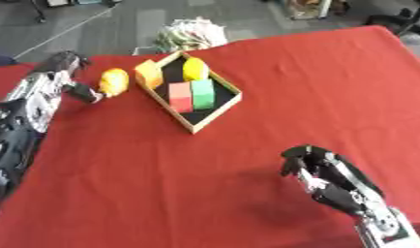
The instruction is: Pick up objects on the table and place them in the box.
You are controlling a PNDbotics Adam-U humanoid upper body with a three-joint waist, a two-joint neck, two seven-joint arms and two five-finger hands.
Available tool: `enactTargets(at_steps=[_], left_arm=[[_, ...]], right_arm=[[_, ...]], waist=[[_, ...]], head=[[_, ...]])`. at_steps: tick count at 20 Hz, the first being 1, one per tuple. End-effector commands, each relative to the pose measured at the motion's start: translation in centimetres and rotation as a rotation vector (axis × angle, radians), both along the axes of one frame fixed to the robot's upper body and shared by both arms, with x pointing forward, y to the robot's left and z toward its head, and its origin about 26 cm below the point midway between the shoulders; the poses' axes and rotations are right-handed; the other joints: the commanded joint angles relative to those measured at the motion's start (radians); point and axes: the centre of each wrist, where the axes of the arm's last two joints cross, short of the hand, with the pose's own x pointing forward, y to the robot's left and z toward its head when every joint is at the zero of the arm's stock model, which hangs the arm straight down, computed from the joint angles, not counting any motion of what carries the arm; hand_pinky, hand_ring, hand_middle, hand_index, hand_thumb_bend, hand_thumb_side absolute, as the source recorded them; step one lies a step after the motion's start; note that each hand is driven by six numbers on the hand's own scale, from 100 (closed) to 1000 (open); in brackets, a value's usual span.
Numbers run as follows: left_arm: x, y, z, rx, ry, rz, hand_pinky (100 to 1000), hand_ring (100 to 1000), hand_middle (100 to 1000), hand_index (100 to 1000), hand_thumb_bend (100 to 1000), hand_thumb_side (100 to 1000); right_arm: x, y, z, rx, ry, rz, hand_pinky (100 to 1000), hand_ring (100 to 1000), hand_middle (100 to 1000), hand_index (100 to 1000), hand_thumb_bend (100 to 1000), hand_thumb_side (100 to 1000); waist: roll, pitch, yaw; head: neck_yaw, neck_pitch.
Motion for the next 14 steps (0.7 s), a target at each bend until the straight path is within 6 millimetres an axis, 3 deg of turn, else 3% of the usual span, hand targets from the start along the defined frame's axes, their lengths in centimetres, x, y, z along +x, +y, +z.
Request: enactTargets(at_steps=[1,8,14], left_arm=[[0.1,0.5,0.5,-0.04,-0.063,0.034,762,703,744,861,422,264],[0.2,0.3,-0.3,-0.16,-0.127,0.054,752,691,732,854,364,347],[0.2,0.9,-0.3,-0.168,-0.142,0.09,746,682,715,839,366,293]], right_arm=[[0.3,0.1,0.8,-0.002,-0.025,0.012,731,577,534,716,100,363],[0.5,0.3,1.2,-0.002,-0.038,0.021,730,577,534,716,100,357],[0.9,0.4,1.8,-0.005,-0.057,0.022,731,577,534,716,100,367]], waist=[[-0.015,-0.011,-0.003],[-0.021,0.012,-0.014],[-0.019,0.05,-0.037]], head=[[0.001,-0.016],[0.004,-0.04],[0.019,-0.074]])
